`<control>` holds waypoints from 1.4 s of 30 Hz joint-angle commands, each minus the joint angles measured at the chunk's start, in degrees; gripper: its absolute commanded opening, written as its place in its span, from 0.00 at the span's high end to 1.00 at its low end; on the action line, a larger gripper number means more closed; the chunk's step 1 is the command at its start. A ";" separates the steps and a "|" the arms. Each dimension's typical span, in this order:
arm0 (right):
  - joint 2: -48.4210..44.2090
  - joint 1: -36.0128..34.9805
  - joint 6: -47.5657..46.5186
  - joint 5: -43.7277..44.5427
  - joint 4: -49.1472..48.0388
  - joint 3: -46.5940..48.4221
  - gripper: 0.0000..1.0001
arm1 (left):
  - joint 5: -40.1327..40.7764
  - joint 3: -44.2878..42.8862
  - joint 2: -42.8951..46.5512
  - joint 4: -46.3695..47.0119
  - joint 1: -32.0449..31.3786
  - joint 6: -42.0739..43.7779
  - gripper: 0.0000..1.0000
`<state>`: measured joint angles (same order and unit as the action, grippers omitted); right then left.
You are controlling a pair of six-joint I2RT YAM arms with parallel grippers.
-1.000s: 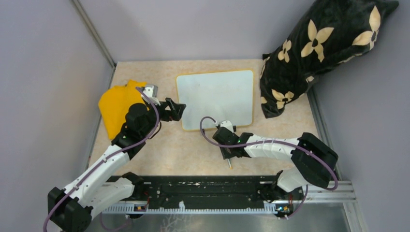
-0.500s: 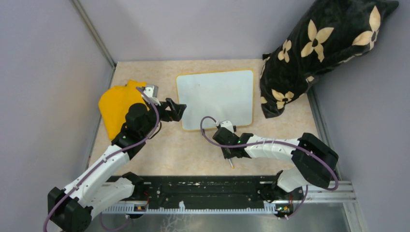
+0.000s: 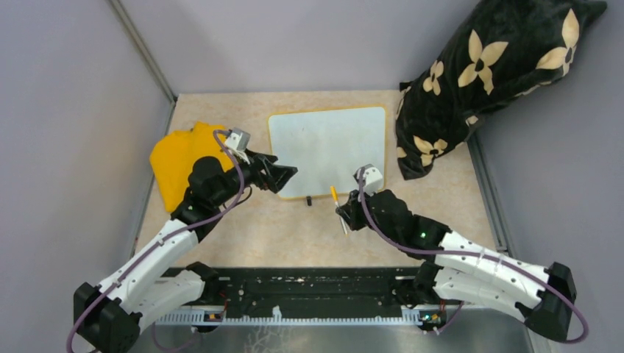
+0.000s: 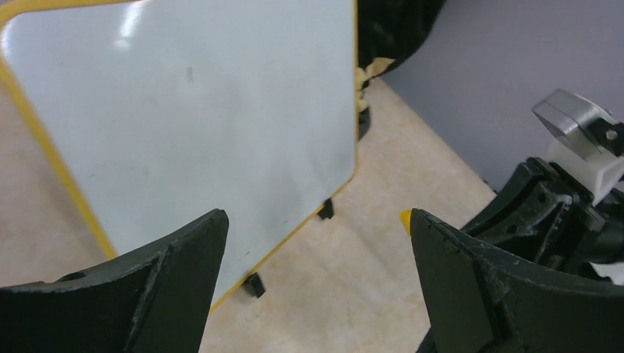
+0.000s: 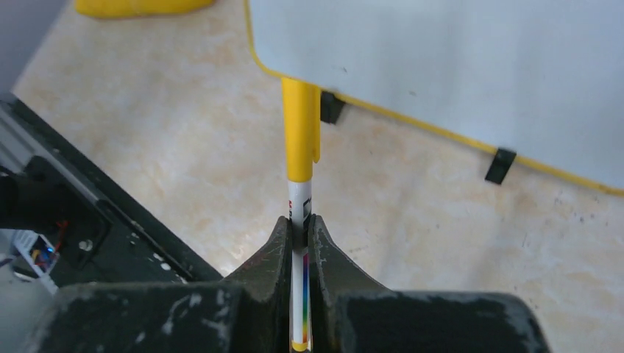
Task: Write a sentence on the whiteboard
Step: Pick up the whiteboard marker at the center of the board, then open the whiteboard marker.
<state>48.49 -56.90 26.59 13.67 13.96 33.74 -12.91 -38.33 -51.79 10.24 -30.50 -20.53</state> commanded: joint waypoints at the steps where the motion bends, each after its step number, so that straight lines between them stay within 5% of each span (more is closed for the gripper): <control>1: -5.08 -0.58 -4.88 -2.61 -6.93 0.79 1.00 | -17.80 -1.46 -2.01 9.98 -0.18 -5.14 0.01; 8: -6.19 -0.62 -6.41 -5.45 -13.56 2.04 1.00 | -30.68 -2.82 -8.08 21.45 -0.34 -17.87 0.01; 25: -1.61 -0.58 -6.02 -10.95 -23.37 5.44 1.00 | -34.41 -3.02 -15.44 28.69 -2.38 -25.76 0.10; 42: 0.46 -0.58 -5.68 -12.00 -24.41 6.17 1.00 | -33.80 -2.06 -15.42 31.66 -3.35 -27.07 0.49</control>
<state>48.93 -56.90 21.02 2.39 -7.29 36.91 -46.13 -39.68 -68.29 38.02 -33.41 -47.18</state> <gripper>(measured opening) 0.027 0.550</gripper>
